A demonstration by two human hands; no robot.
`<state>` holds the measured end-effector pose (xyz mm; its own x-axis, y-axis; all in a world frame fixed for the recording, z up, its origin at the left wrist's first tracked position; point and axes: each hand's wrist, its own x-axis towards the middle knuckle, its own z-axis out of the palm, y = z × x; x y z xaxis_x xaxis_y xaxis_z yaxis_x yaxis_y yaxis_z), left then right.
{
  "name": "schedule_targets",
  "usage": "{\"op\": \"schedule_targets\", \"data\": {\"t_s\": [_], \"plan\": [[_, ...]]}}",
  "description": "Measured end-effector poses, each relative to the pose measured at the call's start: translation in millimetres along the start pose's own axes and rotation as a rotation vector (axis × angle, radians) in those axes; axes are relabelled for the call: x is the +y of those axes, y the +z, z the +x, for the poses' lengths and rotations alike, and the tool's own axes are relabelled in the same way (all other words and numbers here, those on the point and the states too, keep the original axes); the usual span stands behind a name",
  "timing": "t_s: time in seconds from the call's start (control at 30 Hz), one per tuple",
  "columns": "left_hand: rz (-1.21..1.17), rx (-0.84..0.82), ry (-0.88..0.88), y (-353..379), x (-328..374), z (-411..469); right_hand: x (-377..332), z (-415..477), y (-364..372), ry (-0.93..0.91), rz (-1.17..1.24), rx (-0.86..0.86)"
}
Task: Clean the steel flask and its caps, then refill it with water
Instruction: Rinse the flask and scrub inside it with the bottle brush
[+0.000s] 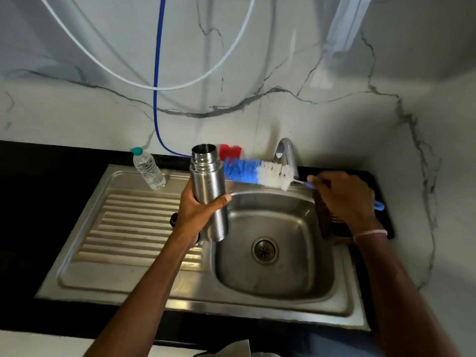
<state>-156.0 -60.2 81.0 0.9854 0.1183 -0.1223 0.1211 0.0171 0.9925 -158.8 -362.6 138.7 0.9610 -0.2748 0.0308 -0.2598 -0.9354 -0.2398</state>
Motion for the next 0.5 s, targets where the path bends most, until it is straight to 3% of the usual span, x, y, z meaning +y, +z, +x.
{"op": "schedule_targets", "data": {"t_s": [0.1, 0.3, 0.5], "plan": [[0.029, 0.007, 0.025, -2.2, -6.0, -3.8, -21.0, 34.6, -16.0, -0.120, 0.005, 0.064], [0.043, 0.028, 0.064, -11.4, -8.5, -1.6, -81.9, 93.4, -36.7, -0.184, -0.279, 0.151], [0.000, 0.041, 0.079, -22.7, -9.3, 5.4, -137.6, 131.4, -22.1, -0.375, -0.534, 0.205]]}}
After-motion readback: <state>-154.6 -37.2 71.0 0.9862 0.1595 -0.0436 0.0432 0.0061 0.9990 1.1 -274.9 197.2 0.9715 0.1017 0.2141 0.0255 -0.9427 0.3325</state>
